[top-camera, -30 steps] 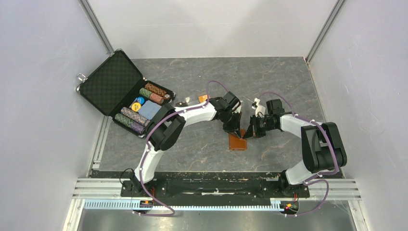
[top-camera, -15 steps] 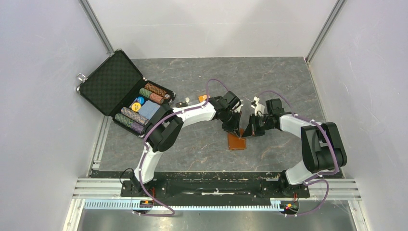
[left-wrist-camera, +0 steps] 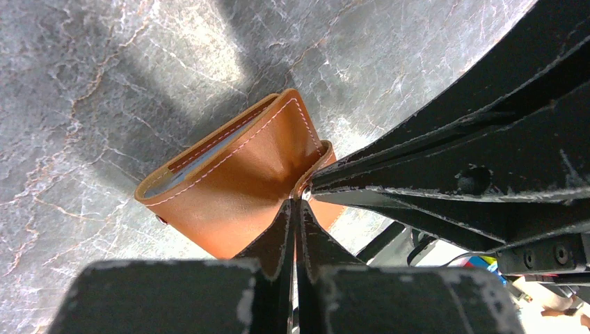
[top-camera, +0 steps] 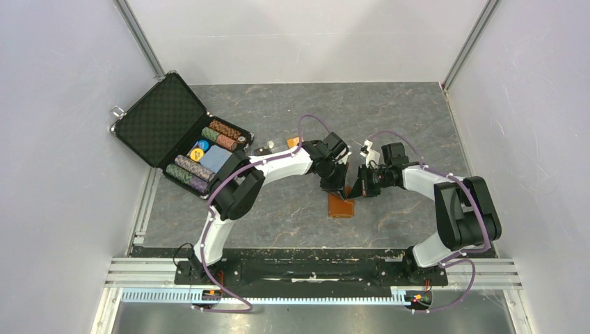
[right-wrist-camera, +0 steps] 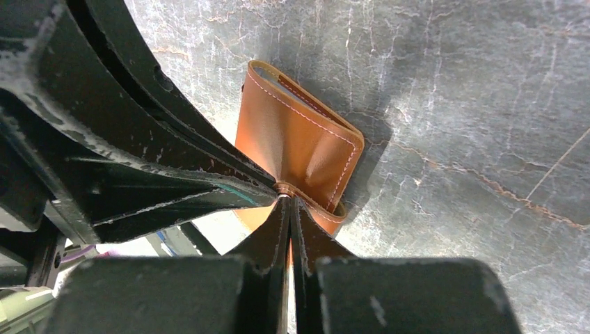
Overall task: Put the credit cards into the card holder
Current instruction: Close the card holder at the center of the board.
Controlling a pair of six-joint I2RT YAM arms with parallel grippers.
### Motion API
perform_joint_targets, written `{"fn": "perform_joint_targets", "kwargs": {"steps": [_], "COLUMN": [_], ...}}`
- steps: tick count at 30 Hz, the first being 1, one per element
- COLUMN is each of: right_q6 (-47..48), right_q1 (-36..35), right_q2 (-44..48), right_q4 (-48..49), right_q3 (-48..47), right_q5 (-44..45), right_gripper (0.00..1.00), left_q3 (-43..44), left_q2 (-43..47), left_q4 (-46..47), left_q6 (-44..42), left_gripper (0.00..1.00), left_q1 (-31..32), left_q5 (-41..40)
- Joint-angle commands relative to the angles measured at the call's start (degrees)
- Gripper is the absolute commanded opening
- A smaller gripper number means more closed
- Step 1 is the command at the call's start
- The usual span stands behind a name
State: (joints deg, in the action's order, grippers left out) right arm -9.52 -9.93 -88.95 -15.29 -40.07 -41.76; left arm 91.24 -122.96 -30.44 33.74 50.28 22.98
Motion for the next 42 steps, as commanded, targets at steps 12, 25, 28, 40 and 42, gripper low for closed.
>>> {"fn": "perform_joint_targets", "kwargs": {"steps": [12, 25, 28, 40, 42], "right_q6": [-0.4, -1.2, -1.0, -1.0, -1.1], "right_q1": [-3.0, -4.3, -4.9, -8.7, -9.5], "right_q2": [-1.6, -1.8, -3.1, -8.7, -9.5], "right_q4": [0.8, 0.6, 0.6, -1.8, -2.3], "right_q3": [-1.2, -1.7, -1.3, -2.7, -2.6], "right_q5": [1.2, 4.9, 5.3, 13.1, 15.1], "right_gripper": [0.00, 0.00, 0.00, 0.00, 0.00], "left_q3": [-0.1, -0.8, -0.3, -1.5, -2.1], "left_q2": [2.4, 4.3, 3.0, -0.2, -0.9], "left_q4": [-3.7, -3.6, -4.8, -7.1, -7.6], "left_q6": [-3.5, -4.4, -4.9, -6.1, -6.0], "left_gripper": [0.02, 0.02, 0.02, 0.02, 0.02], "left_q1": [0.5, 0.5, 0.5, 0.5, 0.5], "left_q5": [-3.5, -5.5, -6.1, -8.8, -10.5]}}
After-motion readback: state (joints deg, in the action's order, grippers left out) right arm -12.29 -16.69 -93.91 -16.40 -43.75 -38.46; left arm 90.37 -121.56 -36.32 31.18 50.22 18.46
